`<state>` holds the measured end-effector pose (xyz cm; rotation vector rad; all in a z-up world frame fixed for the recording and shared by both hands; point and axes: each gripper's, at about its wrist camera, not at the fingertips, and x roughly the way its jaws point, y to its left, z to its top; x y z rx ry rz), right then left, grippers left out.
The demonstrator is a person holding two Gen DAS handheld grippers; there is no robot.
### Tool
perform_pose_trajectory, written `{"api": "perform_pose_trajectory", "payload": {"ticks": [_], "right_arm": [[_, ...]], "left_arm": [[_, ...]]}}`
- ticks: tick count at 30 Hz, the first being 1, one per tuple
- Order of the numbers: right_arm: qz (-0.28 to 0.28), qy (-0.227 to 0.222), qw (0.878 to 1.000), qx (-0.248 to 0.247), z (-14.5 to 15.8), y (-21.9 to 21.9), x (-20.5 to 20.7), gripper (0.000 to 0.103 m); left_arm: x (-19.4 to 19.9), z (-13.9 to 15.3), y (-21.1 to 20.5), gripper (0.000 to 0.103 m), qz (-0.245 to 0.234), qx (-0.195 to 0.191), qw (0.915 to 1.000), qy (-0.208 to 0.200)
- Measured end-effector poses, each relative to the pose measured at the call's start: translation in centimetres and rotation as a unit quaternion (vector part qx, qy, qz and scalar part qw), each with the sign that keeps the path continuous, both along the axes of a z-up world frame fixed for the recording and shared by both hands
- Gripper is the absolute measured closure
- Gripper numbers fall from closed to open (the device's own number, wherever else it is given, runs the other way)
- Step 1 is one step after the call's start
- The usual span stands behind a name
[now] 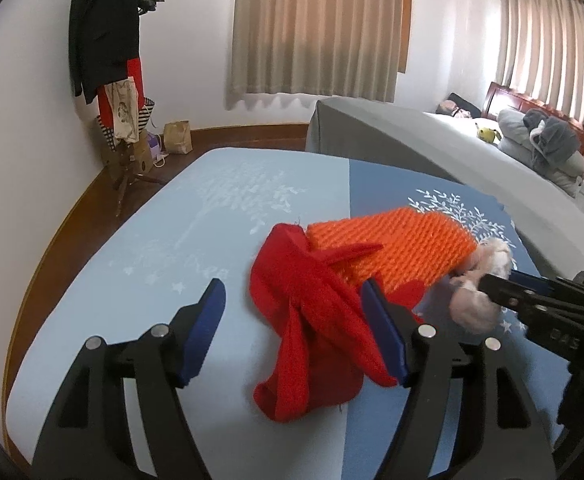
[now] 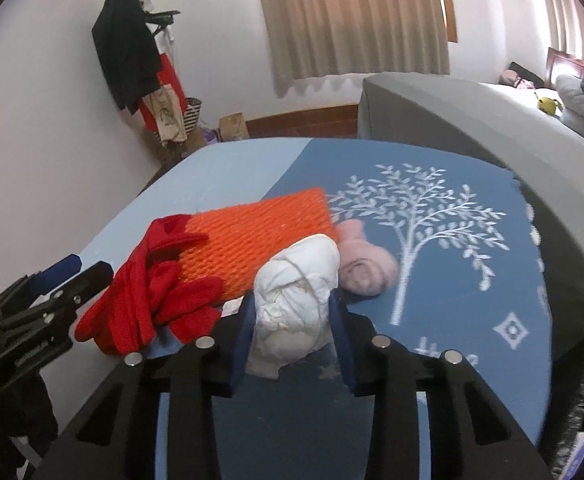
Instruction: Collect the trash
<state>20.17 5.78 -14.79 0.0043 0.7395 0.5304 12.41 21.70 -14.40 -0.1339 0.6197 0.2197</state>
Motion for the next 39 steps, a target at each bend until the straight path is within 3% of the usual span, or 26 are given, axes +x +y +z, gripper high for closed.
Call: {"api": "perform_pose_trajectory", "payload": {"ticks": [12, 14, 17, 18, 19, 20, 32, 39], "right_arm": [[-0.001, -0.014, 1.0, -0.004, 0.9, 0.7, 1.9, 0.066], [0.001, -0.013, 1.0, -0.006, 0.8, 0.9, 1.9, 0.066], [0.003, -0.013, 1.0, -0.01, 0.6, 1.0, 1.9, 0.066], [0.003, -0.013, 1.0, -0.01, 0.6, 1.0, 2.0, 0.066], [0.003, -0.012, 1.0, -0.01, 0.6, 0.9, 1.9, 0.066], [0.002, -0.012, 1.0, -0.01, 0.6, 0.9, 1.9, 0.066], [-0.003, -0.036, 0.999, 0.013, 3.2, -0.7, 0.7, 0.066], [-0.013, -0.051, 0.998, 0.027, 5.2, -2.6, -0.5, 0.066]], "left_arm": [[5.4, -0.7, 1.4, 0.037, -0.011, -0.014, 0.9996, 0.021], [6.3, -1.3, 1.8, 0.042, -0.013, -0.02, 0.9992, 0.032], [7.3, -2.3, 2.3, 0.071, -0.025, -0.043, 0.9974, 0.052], [7.6, -2.7, 2.4, 0.087, -0.034, -0.051, 0.9963, 0.06], [7.7, -2.9, 2.5, 0.096, -0.04, -0.055, 0.9957, 0.063], [7.7, -3.0, 2.5, 0.099, -0.041, -0.056, 0.9956, 0.062], [4.5, 2.8, 1.5, 0.101, -0.044, -0.052, 0.9975, -0.018], [2.9, 5.3, -0.9, 0.101, -0.061, -0.057, 0.9955, -0.045]]}}
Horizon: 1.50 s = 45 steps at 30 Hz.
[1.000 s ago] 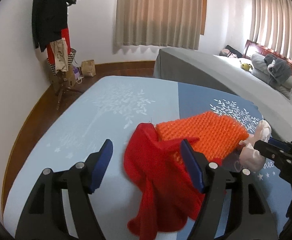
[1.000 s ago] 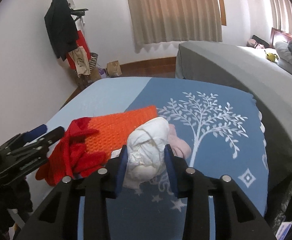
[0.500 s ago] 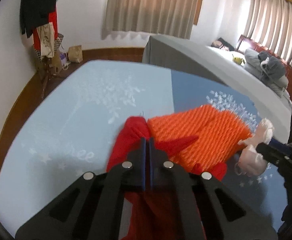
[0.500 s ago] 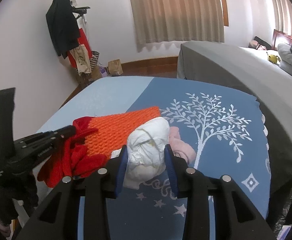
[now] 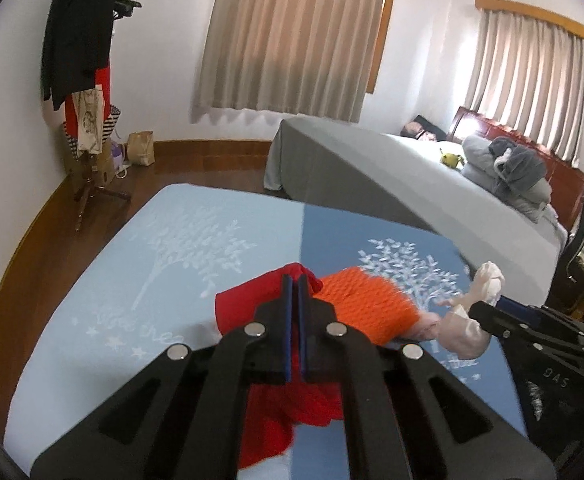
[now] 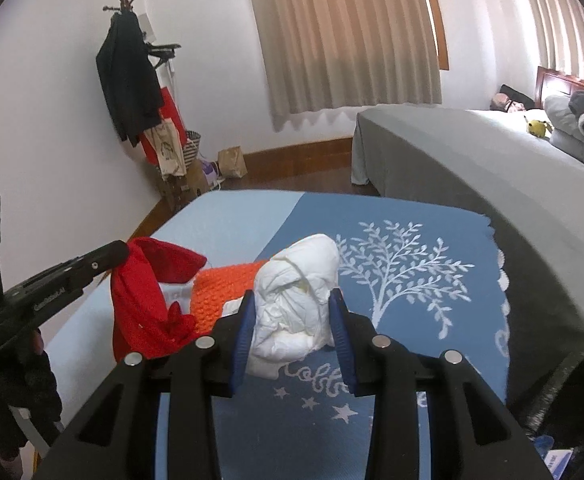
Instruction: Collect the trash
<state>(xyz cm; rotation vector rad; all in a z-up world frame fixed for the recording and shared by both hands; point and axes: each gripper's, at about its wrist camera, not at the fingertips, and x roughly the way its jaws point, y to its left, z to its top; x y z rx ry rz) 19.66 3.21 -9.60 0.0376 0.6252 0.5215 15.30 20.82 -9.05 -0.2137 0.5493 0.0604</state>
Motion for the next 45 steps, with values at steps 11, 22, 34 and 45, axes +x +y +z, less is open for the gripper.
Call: {"api": "perform_pose_trajectory", "payload": {"ticks": [11, 22, 34, 45], "right_arm": [[-0.037, -0.008, 0.999, 0.001, 1.8, -4.4, -1.8, 0.066], [-0.078, -0.021, 0.997, 0.001, 3.4, -9.7, -4.0, 0.066], [-0.138, -0.031, 0.99, -0.003, 4.3, -16.0, -6.2, 0.066], [-0.206, -0.028, 0.978, -0.013, 4.0, -22.6, -8.8, 0.066]], "left_arm": [[-0.9, 1.8, -5.7, 0.101, -0.045, 0.014, 0.9988, -0.012], [-1.3, 2.1, -11.4, 0.101, -0.098, 0.01, 0.995, -0.016], [-1.8, 2.6, -18.3, 0.101, -0.165, 0.006, 0.986, -0.026], [-2.2, 2.5, -25.5, 0.101, -0.234, 0.0, 0.9717, -0.031]]}}
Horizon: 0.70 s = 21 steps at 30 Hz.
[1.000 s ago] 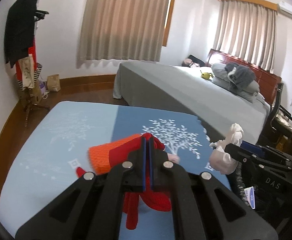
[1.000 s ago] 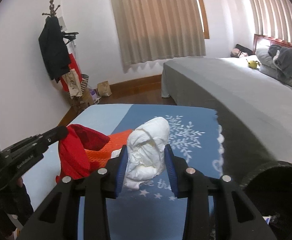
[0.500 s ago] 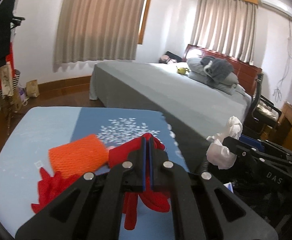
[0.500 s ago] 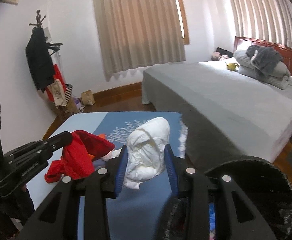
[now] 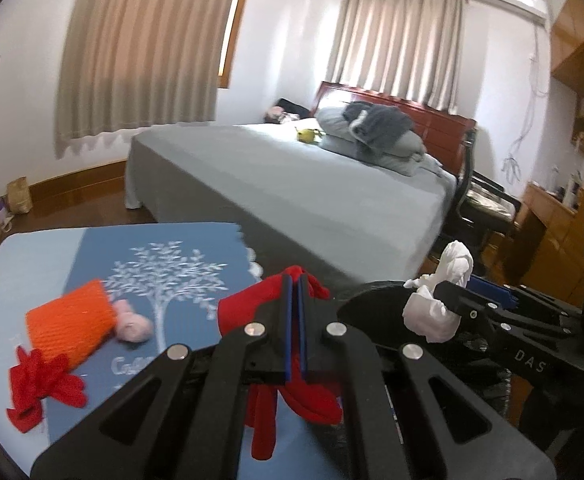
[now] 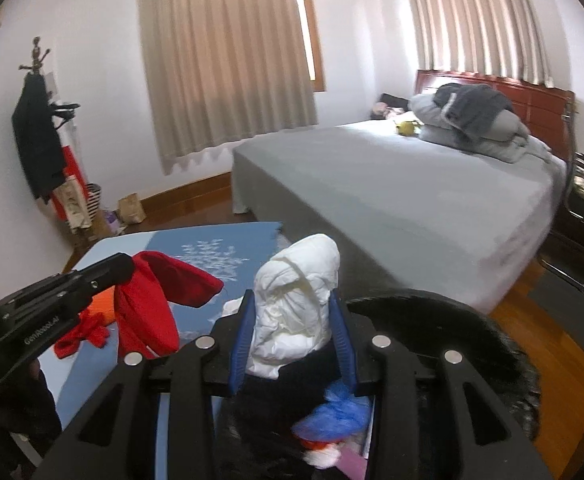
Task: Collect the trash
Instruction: 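Carry the red glove and white bag over the bin and open both tools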
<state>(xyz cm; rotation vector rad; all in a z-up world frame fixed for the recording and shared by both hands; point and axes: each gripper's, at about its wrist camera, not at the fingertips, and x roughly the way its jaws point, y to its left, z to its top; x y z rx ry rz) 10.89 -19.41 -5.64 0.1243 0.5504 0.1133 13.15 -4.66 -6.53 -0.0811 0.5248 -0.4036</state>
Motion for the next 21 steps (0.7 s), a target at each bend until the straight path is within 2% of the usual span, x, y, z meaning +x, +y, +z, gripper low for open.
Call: {"api": "perform_pose_trajectory", "payload": {"ticks": [7, 13, 21], "right_arm": [[-0.048, 0.007, 0.999, -0.006, -0.5, -4.2, -1.7, 0.066], [-0.08, 0.014, 0.997, -0.009, -1.2, -6.8, -3.1, 0.066], [-0.104, 0.028, 0.994, -0.008, -2.3, -9.2, -3.8, 0.063]], "left_arm": [[-0.2, -0.5, -5.1, 0.101, -0.053, -0.002, 0.9986, 0.001], [-0.3, -1.0, -7.9, 0.101, -0.085, -0.006, 0.9963, 0.004], [0.2, -3.0, -11.1, 0.099, -0.119, -0.002, 0.9926, 0.027]]}}
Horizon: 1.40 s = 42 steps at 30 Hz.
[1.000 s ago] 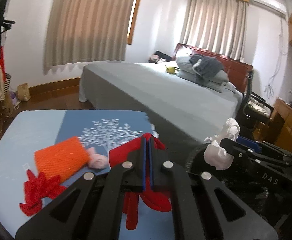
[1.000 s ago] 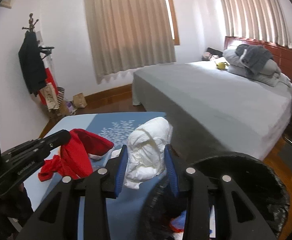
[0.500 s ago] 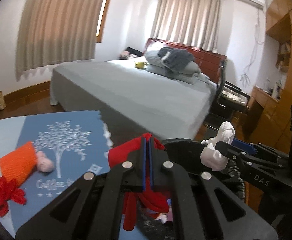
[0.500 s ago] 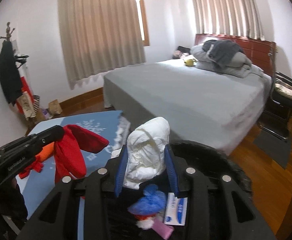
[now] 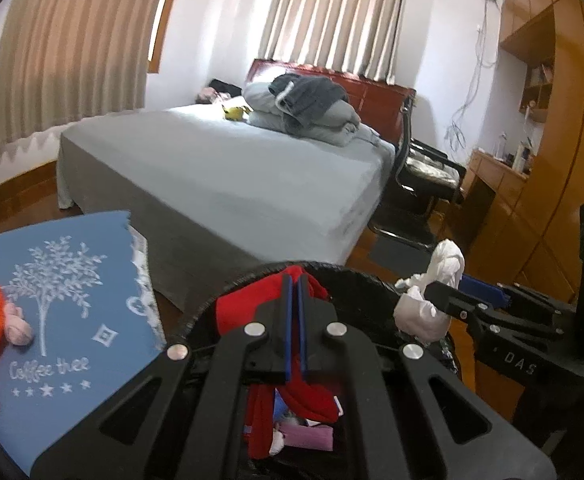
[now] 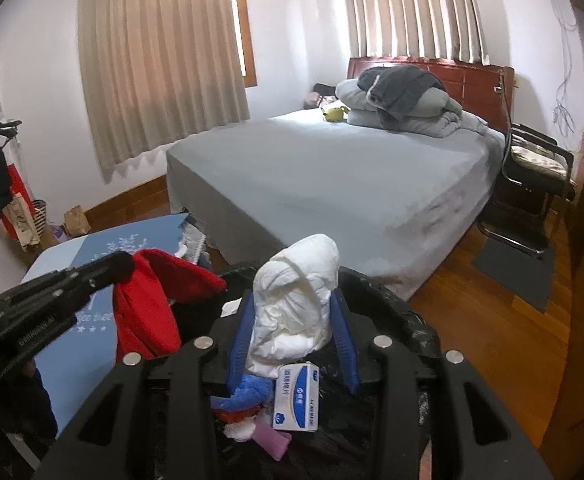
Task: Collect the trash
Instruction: 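Carry the red glove and white bag over the bin and open both tools, then return the left tool to the cloth and grasp the other red glove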
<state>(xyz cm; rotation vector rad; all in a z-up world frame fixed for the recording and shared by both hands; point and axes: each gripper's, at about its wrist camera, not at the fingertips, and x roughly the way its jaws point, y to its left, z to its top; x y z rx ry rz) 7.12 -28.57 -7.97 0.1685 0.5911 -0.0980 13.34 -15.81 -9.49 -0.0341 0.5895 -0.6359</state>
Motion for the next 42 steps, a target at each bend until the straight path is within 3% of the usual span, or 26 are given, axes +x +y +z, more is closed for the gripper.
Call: {"api": "perform_pose_trajectory", "payload": {"ticks": [2, 4, 9, 13, 16, 28, 42], "right_arm": [[-0.006, 0.003, 1.0, 0.0, -0.2, -0.3, -0.1, 0.06], [-0.011, 0.006, 1.0, 0.001, -0.6, -0.6, -0.1, 0.056], [-0.013, 0.01, 1.0, -0.001, -0.9, -0.8, 0.2, 0.042], [-0.01, 0.003, 1.0, -0.008, -0.8, 0.0, 0.3, 0.011], [0.0, -0.005, 1.0, -0.01, -0.8, 1.1, 0.5, 0.006], [0.081, -0.013, 0.997, 0.002, -0.8, 9.6, 4.0, 0.006], [0.167, -0.007, 0.986, 0.006, -2.5, 20.3, 8.2, 0.006]], "left_arm": [[0.0, -0.4, -0.2, 0.092, -0.004, 0.003, 1.0, 0.003], [0.0, -0.8, 0.0, 0.061, -0.002, 0.004, 1.0, 0.007], [0.4, -1.2, 1.6, 0.048, 0.027, 0.011, 0.9996, 0.007], [0.5, -1.1, 4.3, 0.03, 0.067, 0.019, 0.9975, -0.004], [0.5, -1.0, 6.5, 0.021, 0.099, 0.031, 0.9945, -0.016], [0.9, -1.1, 16.4, 0.018, 0.219, 0.059, 0.9737, -0.02], [0.5, -2.9, 28.7, 0.018, 0.339, 0.097, 0.9358, 0.005]]}}
